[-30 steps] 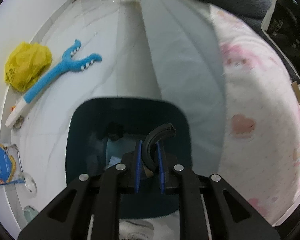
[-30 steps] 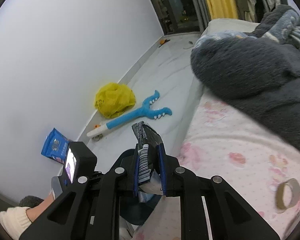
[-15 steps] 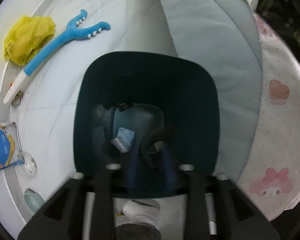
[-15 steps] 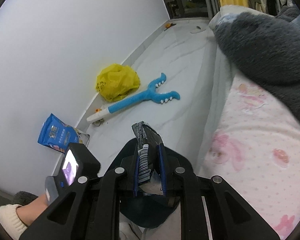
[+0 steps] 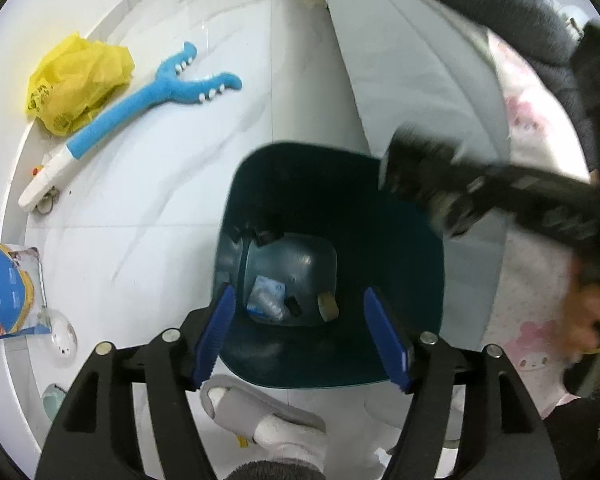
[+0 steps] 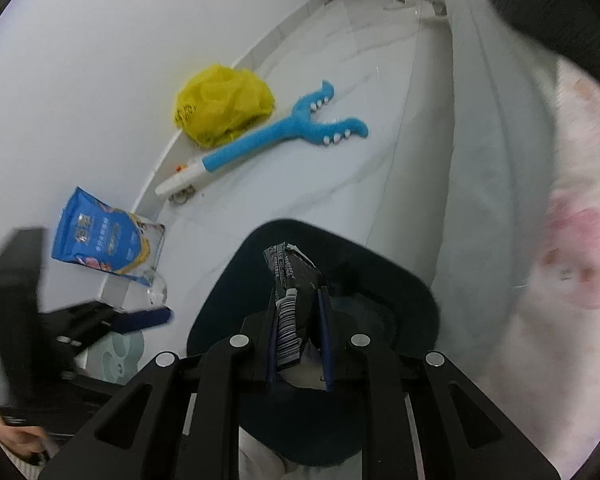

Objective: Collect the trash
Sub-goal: 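Open the left gripper over the bin while the right gripper releases the tissue pack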

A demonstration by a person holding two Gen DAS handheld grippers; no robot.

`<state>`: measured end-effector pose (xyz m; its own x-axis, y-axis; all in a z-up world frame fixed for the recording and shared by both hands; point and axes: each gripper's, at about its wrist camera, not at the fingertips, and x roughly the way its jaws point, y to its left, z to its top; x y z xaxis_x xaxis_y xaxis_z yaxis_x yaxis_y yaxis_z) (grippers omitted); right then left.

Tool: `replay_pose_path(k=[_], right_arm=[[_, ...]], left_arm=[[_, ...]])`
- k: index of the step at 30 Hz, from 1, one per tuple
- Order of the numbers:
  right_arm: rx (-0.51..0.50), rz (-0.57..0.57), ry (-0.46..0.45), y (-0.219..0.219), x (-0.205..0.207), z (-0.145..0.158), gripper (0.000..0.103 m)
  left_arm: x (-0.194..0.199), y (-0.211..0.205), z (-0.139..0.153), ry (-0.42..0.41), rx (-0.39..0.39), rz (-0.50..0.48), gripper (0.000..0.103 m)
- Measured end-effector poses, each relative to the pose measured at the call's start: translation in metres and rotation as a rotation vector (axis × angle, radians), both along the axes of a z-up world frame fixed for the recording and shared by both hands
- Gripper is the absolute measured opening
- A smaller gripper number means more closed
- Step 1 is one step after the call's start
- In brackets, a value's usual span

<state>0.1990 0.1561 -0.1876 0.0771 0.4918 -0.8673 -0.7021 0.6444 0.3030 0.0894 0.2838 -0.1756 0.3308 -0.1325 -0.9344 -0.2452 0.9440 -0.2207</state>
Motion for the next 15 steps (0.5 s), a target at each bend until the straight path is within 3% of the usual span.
replay_pose_path(k=[15], right_arm=[[-0.141,0.023,0.075,0.035,-0.013,-0.062,0.019]], left_arm=[[-0.021,0.034,0.049,-0.167,0.005,0.068,0.074]])
